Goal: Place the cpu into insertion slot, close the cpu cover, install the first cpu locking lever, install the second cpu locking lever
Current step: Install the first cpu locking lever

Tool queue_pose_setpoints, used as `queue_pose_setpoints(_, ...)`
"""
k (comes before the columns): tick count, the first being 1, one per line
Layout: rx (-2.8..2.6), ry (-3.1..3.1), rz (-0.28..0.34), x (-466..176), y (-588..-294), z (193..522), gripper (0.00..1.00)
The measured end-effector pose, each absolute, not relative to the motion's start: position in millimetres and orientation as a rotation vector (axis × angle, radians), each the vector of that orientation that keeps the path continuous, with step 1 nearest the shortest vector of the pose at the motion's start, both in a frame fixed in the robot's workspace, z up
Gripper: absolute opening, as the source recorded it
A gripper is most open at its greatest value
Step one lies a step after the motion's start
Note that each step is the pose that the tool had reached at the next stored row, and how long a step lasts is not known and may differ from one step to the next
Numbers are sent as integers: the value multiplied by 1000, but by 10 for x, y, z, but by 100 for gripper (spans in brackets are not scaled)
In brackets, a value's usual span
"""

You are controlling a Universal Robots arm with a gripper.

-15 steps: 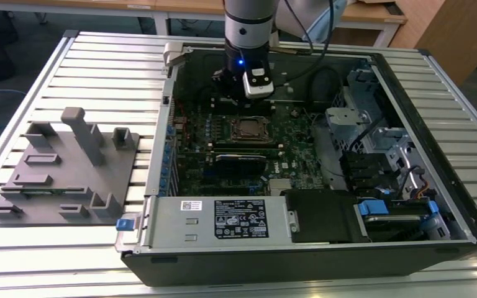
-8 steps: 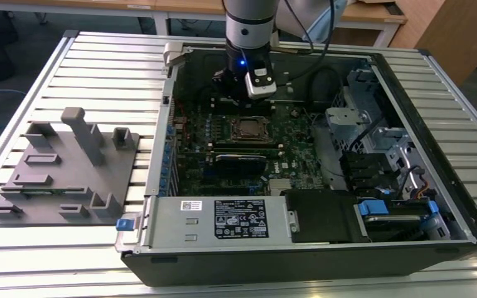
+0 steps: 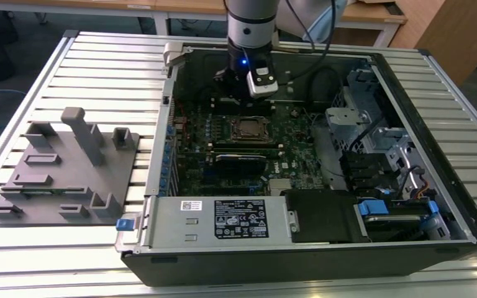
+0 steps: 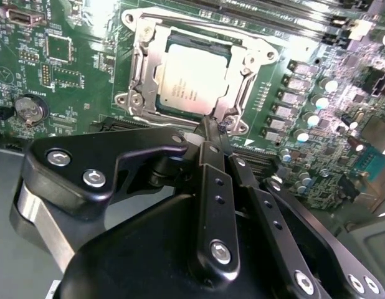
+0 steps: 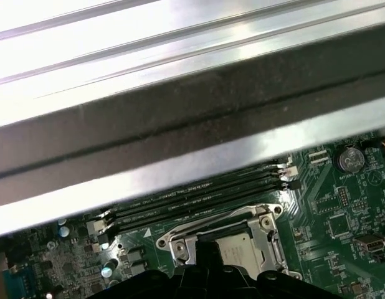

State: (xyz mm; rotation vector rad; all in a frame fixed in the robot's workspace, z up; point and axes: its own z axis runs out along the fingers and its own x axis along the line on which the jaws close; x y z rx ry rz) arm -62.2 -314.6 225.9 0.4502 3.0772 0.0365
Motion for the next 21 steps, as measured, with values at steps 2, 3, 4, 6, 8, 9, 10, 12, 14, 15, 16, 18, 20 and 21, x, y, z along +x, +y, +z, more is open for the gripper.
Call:
queue_pose_setpoints(2, 448, 3078, 37, -599, -3127, 2258, 10)
queue_pose_setpoints(3, 447, 3078, 36, -586, -3121, 2257, 10)
queue_pose_setpoints(4, 446, 3078, 36, -574, -3117, 2256, 10)
queue_pose_setpoints(6, 437, 3079, 37, -555, -3114, 2251, 10)
queue_pose_setpoints(8, 417, 3082, 37, -544, -3114, 2246, 10)
queue_pose_setpoints(9, 406, 3083, 37, -540, -3114, 2244, 10)
queue_pose_setpoints(10, 394, 3085, 37, -536, -3114, 2242, 10)
queue_pose_setpoints(12, 372, 3087, 38, -527, -3114, 2239, 10)
queue_pose_setpoints(14, 358, 3088, 39, -518, -3115, 2236, 10)
queue_pose_setpoints(15, 353, 3088, 41, -517, -3116, 2235, 10)
queue_pose_setpoints(16, 350, 3088, 41, -517, -3118, 2235, 10)
queue_pose_setpoints(18, 345, 3088, 44, -516, -3126, 2234, 10)
queue_pose_setpoints(20, 341, 3088, 46, -517, -3137, 2233, 10)
queue_pose_setpoints(21, 340, 3087, 48, -517, -3143, 2232, 10)
